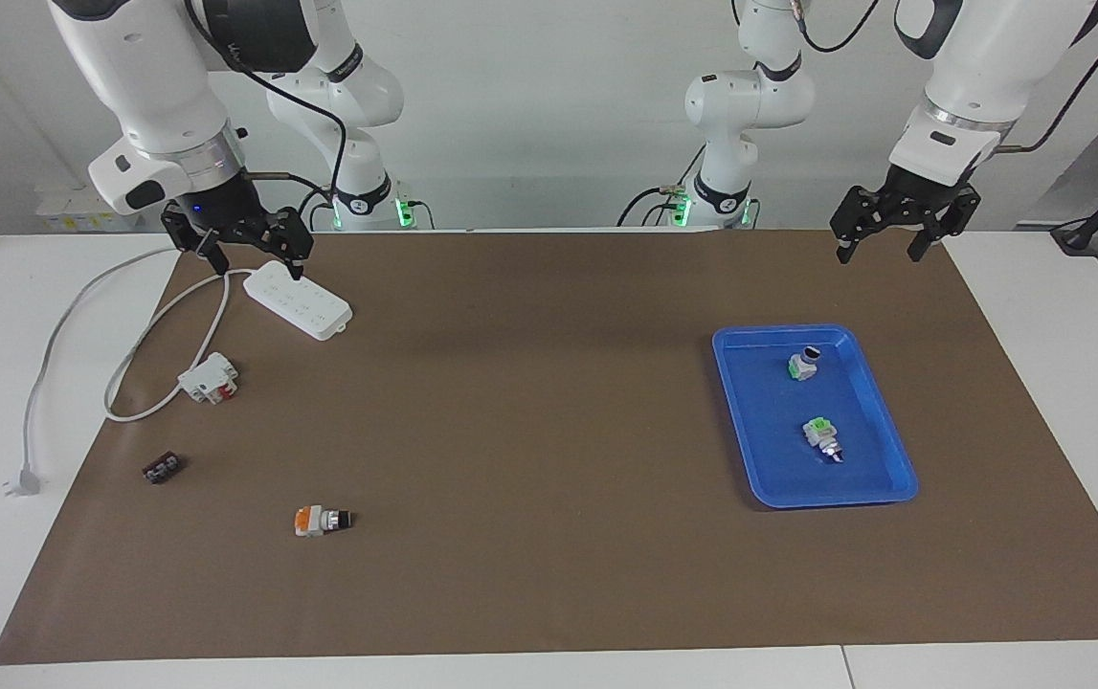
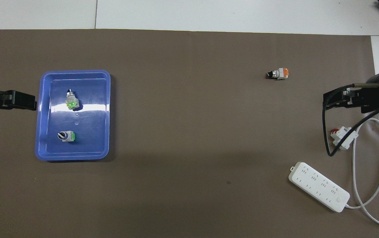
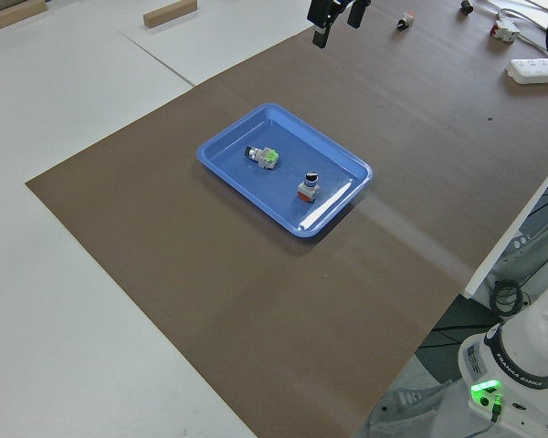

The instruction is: Turn and place switch with both arms

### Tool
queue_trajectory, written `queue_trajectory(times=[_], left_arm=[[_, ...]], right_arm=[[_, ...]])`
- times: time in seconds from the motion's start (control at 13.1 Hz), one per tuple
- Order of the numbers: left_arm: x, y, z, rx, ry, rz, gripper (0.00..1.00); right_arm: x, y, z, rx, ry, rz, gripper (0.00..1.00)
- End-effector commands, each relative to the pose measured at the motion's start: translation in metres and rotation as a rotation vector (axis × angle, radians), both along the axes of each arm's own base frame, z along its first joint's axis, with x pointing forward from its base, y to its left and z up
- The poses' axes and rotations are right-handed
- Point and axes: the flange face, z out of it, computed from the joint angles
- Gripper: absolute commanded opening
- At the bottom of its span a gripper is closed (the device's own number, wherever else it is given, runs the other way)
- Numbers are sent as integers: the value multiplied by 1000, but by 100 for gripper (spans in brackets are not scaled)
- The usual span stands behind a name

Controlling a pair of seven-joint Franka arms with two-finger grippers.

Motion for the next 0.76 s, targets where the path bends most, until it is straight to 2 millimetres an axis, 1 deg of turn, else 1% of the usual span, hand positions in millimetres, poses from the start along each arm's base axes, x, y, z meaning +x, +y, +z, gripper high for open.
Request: queue_trajectory(times=[0.0,0.15,0.23,0.38,0.53,0.69], left_arm=[[-3,3,0,20,6,2,100],[-2,14,-2,20,9,22,100],[-1,24,-2,20,9,40,100],[-1,27,-2,20,9,43,100],[-1,25,-2,20,9,42,100],[-1,25,-2,20,9,40,100]], right_arm=[[-4,1,-1,16,0,-17,100],[-4,1,0,16,-2,-15,100],[-4,1,-1,16,1,-12,100],[-3,2,-3,19,-4,-1,100],[2,2,-7,22,-34,107,100],[7,-1,-13,23,-62,307,100]])
